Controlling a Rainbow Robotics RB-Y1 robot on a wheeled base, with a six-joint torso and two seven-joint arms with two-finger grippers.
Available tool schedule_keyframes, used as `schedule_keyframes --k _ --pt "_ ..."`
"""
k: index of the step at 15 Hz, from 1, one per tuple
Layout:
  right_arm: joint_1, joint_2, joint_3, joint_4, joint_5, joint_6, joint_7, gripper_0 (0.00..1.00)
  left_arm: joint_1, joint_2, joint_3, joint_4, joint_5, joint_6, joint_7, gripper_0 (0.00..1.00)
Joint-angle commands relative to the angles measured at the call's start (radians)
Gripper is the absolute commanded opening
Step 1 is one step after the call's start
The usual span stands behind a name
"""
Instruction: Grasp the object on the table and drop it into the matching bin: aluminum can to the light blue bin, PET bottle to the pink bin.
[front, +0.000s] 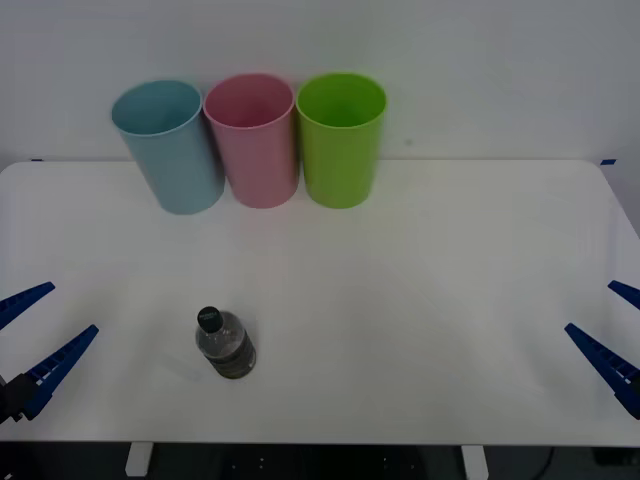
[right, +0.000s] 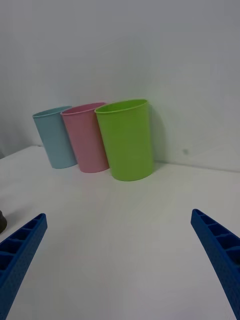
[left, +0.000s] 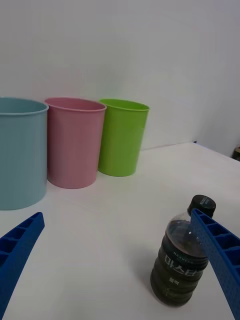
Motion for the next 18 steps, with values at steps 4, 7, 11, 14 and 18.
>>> schedule_keyframes --k 4,7,11,14,18 --pt "0.0 0.0 0.0 0.0 0.0 0.0 0.0 1.0 -0.001 -0.015 0.007 0.018 0.021 0.008 0.003 1.0" --pt "0.0 0.0 0.0 0.0 0.0 0.0 0.0 1.0 0.002 0.004 0.007 0.018 0.023 0.008 0.003 1.0" --pt "0.0 0.0 0.0 0.0 0.0 0.0 0.0 1.0 0.018 0.007 0.007 0.021 -0.019 0.01 -0.005 1.0" --pt "0.0 0.0 0.0 0.0 0.0 0.0 0.0 1.0 0.022 0.007 -0.007 0.021 -0.063 0.01 -0.017 1.0" --pt "0.0 0.0 0.0 0.0 0.0 0.0 0.0 1.0 0.024 0.008 -0.024 0.023 -0.131 0.008 -0.083 1.0"
